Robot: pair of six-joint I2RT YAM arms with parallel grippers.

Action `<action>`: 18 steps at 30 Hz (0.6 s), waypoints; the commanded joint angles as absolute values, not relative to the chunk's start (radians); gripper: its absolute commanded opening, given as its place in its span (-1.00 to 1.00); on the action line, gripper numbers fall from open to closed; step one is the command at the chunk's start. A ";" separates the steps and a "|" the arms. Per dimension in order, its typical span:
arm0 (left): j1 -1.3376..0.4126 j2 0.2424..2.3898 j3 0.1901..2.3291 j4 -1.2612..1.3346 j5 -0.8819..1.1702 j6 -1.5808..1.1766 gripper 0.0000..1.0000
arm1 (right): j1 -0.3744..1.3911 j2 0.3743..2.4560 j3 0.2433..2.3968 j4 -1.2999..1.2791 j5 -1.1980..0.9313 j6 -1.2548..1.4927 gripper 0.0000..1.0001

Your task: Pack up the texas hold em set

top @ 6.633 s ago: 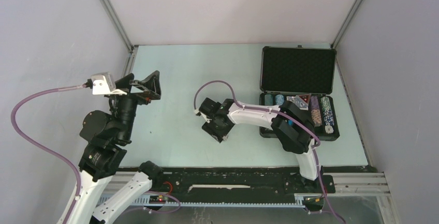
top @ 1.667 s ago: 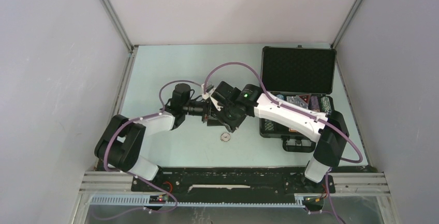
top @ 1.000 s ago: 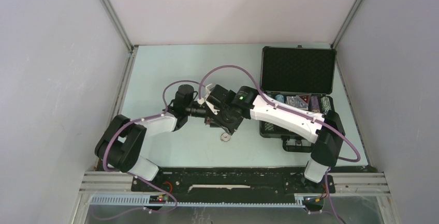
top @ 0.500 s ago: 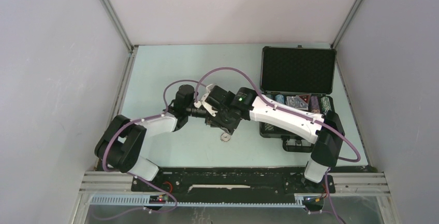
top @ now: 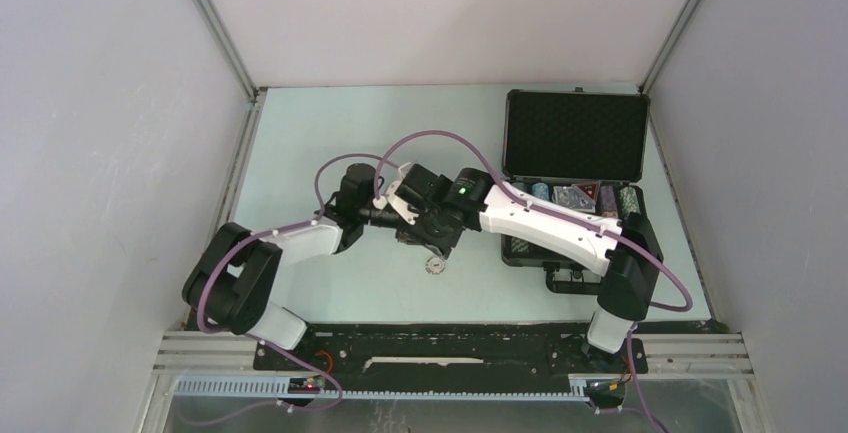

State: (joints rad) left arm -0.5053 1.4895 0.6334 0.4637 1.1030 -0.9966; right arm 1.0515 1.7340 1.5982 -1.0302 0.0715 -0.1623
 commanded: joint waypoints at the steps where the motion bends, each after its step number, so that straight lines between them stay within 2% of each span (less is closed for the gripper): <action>1: -0.539 1.435 0.704 0.291 1.147 -0.831 -0.99 | 1.024 1.749 1.635 -0.886 0.133 -0.192 -0.53; 2: -0.539 1.431 0.719 0.227 1.131 -0.787 -1.00 | 1.023 1.750 1.633 -0.887 0.135 -0.192 -0.38; 5: -0.524 1.424 0.732 0.173 1.116 -0.757 -1.00 | 1.023 1.739 1.611 -0.878 0.142 -0.189 0.31; 9: -0.480 1.416 0.727 0.178 1.111 -0.762 -1.00 | 1.026 1.684 1.560 -0.853 0.134 -0.155 0.96; 14: -0.448 1.385 0.726 0.191 1.104 -0.762 -1.00 | 1.032 1.569 1.495 -0.865 0.101 -0.046 0.99; 18: -0.436 1.342 0.727 0.172 1.078 -0.735 -1.00 | 1.039 1.377 1.346 -0.809 0.013 0.089 0.99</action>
